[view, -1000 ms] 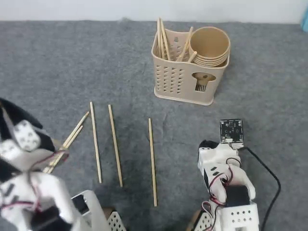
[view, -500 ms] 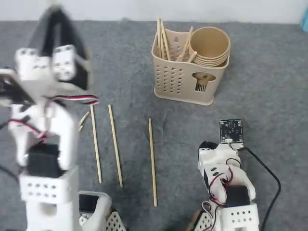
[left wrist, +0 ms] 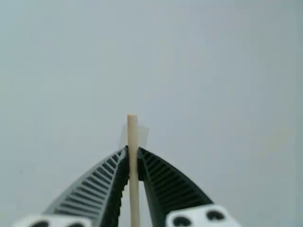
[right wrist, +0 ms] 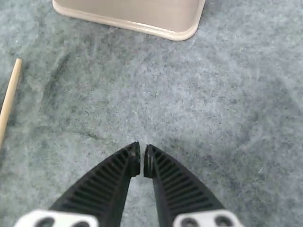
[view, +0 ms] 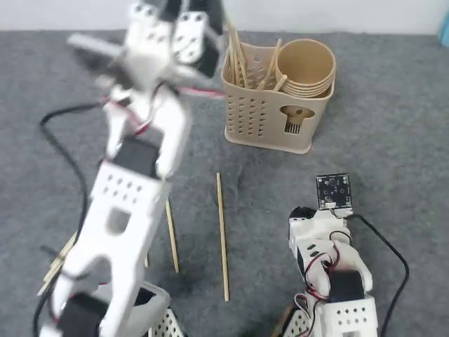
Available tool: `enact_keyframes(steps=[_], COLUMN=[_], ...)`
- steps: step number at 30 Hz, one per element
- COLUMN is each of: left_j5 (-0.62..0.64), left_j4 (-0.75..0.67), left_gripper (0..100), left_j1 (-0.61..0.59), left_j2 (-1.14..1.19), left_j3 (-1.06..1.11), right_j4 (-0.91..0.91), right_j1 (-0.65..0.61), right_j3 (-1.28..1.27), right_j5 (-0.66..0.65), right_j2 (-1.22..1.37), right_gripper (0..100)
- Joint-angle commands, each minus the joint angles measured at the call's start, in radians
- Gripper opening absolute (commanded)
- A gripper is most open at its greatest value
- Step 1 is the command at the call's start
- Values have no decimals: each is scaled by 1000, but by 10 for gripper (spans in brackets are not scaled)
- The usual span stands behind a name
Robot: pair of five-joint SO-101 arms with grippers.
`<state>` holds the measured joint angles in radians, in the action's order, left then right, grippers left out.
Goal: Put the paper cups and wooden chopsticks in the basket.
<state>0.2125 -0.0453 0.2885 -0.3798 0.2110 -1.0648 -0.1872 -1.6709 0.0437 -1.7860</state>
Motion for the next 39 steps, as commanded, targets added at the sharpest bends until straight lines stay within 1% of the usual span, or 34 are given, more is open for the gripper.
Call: enact_keyframes(steps=[1,6,13,19,21,25,27,30,33,37,39], left_j5=[-14,-17,-18,-17,-17,-17,-17,-12,-15,-15,-11], left_j4=[-31,-32,-32,-26,-21,34,58,143,279,555,686], left_gripper=[13,13,17,117,118,118,118,118,118,120,121], left_j1=[15,12,12,11,11,6,-15,-37,-44,-48,-83], left_j2=[103,181,210,209,206,195,157,64,-57,-239,-324], left_j3=[-74,-71,-74,-73,-73,-77,-73,-71,-71,-71,-73], right_j4=[-4,-4,-7,-16,-16,-16,-16,-16,-16,-18,-18], right_j1=[7,7,5,5,5,7,7,7,7,8,10], right_j3=[-12,-12,-12,-12,-12,-12,-12,-12,-12,-12,-12], right_j5=[-26,-28,-29,-29,-29,-29,-29,-29,-29,-29,-29], right_j2=[-24,-24,-24,-24,-24,-24,-24,-24,-24,-24,-24], right_gripper=[30,30,30,30,30,30,30,30,30,30,30])
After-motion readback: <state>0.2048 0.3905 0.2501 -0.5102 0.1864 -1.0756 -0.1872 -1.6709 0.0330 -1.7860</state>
